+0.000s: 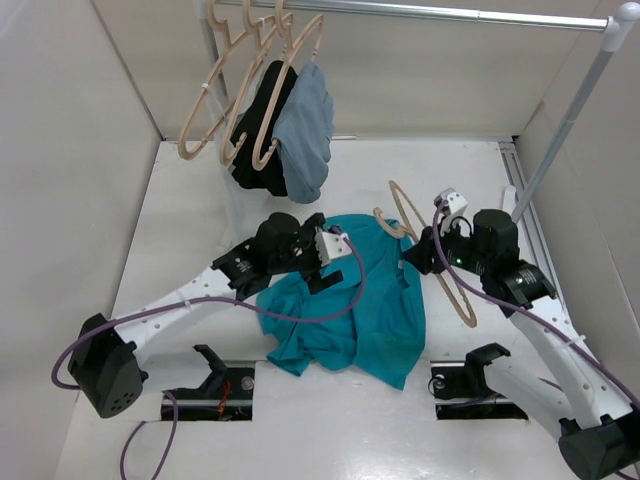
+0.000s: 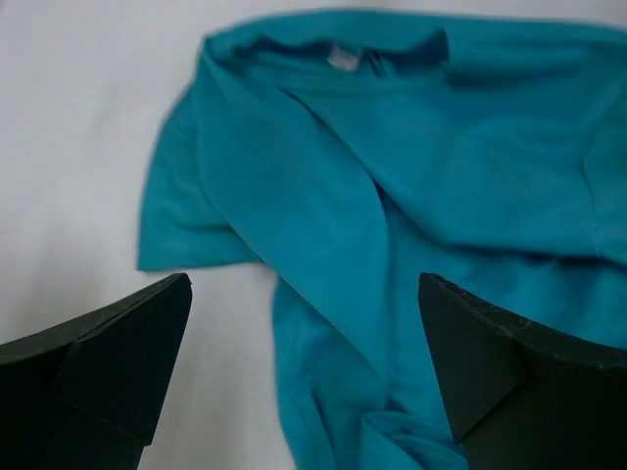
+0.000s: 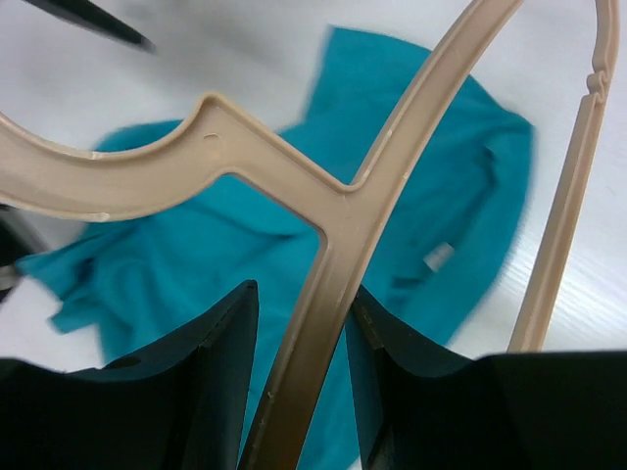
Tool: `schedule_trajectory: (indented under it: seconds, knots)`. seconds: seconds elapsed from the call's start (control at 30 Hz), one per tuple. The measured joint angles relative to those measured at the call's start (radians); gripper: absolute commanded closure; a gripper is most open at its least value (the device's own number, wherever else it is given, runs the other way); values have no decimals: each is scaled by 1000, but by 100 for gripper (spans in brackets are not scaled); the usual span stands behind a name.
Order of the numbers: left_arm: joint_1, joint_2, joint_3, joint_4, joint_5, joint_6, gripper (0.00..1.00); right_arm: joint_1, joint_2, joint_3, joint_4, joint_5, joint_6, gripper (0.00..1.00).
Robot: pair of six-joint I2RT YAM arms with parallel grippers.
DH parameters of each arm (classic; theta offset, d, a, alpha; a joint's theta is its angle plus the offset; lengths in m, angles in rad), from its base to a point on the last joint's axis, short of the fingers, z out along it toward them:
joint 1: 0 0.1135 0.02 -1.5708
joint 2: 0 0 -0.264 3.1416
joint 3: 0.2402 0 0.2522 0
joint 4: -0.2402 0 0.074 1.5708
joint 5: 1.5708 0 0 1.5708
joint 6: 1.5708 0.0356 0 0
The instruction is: Place the t-shirt on the hanger
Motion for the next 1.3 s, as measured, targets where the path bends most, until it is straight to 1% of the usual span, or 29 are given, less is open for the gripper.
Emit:
schedule_trajectory:
  seconds: [0.1,0.2,0.33,0.47,0.6,0.67,0.77,0.8,0.83,0.87,0.9,0.93,0.97,1.0,1.07,1.2,1.23,1.27,1.3]
  knots:
    - [0,-14,-66,-8,15,18,0,0,-18,-14,68,-133,22,100]
    - [0,-72,-80,50,24,64,0,0,-40,-25,109,-249,25,100]
    - [0,-152,-69,142,58,182,0,0,-75,-56,154,-396,24,100]
    - [-13,-168,-32,167,119,314,0,0,-77,-72,167,-498,21,100]
    - [-71,-115,10,159,133,417,0,0,-65,-72,180,-553,20,100]
    - [-96,-55,45,150,136,451,0,0,-50,-72,193,-570,18,100]
    - [-106,51,102,132,126,466,0,9,-31,-72,198,-583,15,100]
    - [-106,84,117,133,118,467,4,16,-27,-72,199,-584,13,100]
    - [-106,113,127,134,112,470,11,23,-24,-72,198,-584,13,100]
    - [-105,133,130,136,112,474,24,32,-21,-72,197,-579,14,100]
    - [-105,146,131,134,109,481,57,39,-18,-72,196,-579,13,100]
    - [-105,153,131,129,109,482,76,44,-14,-71,199,-577,13,100]
    - [-106,157,132,124,108,494,91,49,-13,-71,198,-575,13,100]
    - [-105,158,134,118,107,509,100,53,-14,-71,191,-570,13,100]
    - [-104,158,137,68,109,536,100,52,-17,-64,199,-537,13,100]
    - [-90,159,140,32,135,546,100,54,-13,-58,192,-498,2,100]
    - [-83,161,145,19,146,546,100,56,-5,-47,185,-484,-9,99]
    - [-75,162,156,-2,158,547,100,61,6,-29,166,-460,-24,92]
    - [-66,163,169,-21,170,550,100,63,21,-5,142,-431,-41,79]
